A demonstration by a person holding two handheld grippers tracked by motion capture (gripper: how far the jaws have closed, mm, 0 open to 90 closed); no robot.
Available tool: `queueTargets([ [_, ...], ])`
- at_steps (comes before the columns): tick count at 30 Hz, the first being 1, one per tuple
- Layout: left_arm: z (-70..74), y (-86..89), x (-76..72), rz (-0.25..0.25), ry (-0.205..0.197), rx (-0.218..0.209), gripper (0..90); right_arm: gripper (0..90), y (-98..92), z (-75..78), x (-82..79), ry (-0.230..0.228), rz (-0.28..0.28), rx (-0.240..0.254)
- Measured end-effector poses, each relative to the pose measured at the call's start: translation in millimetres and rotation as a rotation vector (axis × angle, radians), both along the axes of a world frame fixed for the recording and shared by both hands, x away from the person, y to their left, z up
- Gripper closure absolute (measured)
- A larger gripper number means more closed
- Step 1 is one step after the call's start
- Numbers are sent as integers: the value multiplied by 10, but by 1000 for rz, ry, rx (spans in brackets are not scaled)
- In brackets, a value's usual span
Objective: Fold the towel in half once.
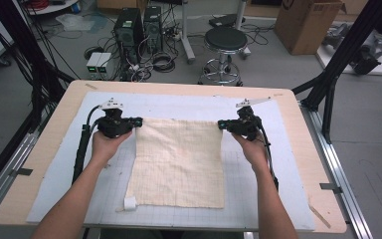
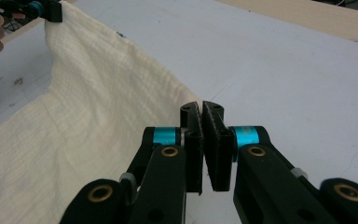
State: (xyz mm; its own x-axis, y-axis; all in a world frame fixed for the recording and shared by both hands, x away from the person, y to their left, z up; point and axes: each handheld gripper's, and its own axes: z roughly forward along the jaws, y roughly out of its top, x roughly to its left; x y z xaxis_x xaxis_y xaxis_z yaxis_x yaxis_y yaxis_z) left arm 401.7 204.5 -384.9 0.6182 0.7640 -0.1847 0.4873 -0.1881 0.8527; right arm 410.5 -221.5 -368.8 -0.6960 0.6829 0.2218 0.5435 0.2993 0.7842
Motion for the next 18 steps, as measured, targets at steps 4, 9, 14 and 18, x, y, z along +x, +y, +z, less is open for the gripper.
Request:
queueTargets([
  [4, -18, 19, -21, -6, 2, -4, 855, 872, -14, 3, -36, -11, 6, 12],
  [9, -67, 40, -55, -10, 8, -1, 855, 872, -39, -37, -82, -8, 10, 25],
  [14, -79, 48, -95, -18, 5, -11, 856, 872, -21, -48, -119, 3, 19, 26],
  [18, -70, 43, -131, -31, 0, -28, 855, 872, -8, -20, -147, -8, 31, 35],
])
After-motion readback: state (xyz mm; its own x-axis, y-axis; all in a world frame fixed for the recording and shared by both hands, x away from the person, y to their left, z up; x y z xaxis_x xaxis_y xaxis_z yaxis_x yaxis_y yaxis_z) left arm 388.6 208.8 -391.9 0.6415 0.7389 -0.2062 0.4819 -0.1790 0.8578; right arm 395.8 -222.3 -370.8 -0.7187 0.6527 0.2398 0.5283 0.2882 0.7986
